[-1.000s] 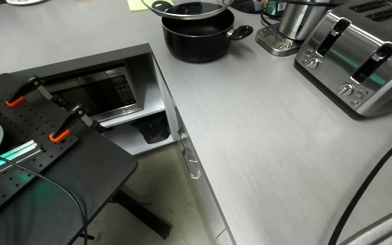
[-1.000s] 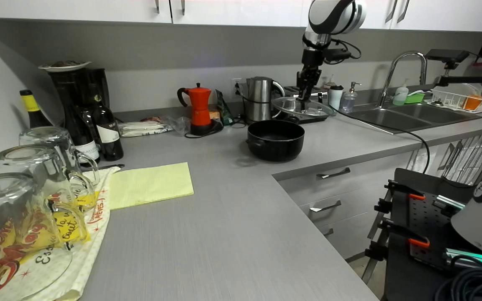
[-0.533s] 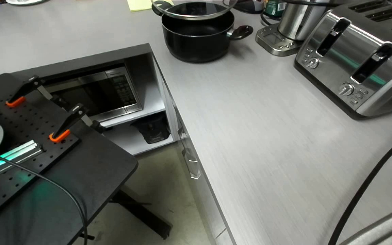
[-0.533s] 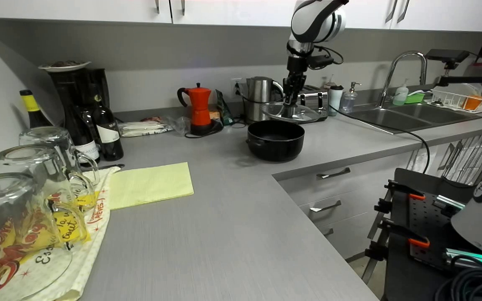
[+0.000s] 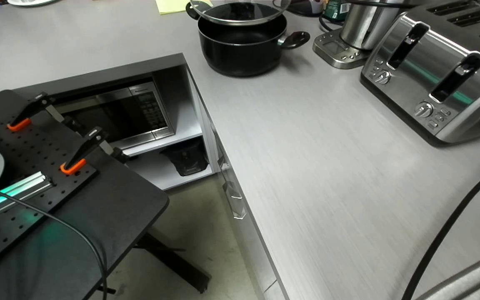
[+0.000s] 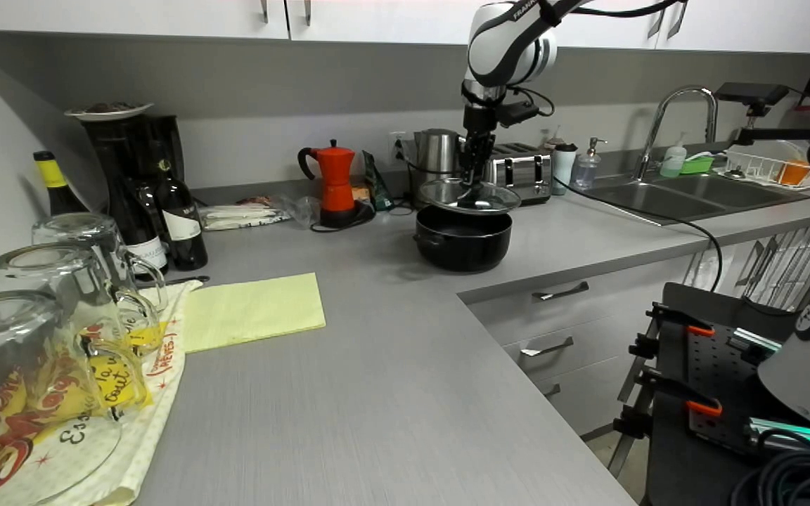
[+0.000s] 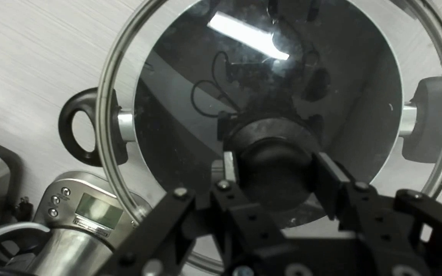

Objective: Put the glass lid on the black pot.

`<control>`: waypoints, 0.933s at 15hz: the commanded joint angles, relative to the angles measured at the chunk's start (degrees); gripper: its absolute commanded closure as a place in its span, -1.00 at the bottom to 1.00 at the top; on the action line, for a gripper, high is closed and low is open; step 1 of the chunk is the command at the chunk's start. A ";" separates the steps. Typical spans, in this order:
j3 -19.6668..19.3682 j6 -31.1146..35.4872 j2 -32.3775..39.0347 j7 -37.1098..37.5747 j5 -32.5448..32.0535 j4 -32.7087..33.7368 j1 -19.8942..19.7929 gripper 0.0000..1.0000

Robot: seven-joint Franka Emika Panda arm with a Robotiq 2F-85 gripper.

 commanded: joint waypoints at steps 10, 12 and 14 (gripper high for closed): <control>0.17 -2.39 7.34 0.48 -3.20 7.89 0.95 0.50; 0.18 -2.23 7.85 0.54 -3.39 8.21 1.12 0.50; 0.23 -2.22 8.28 0.59 -3.52 8.51 1.24 0.50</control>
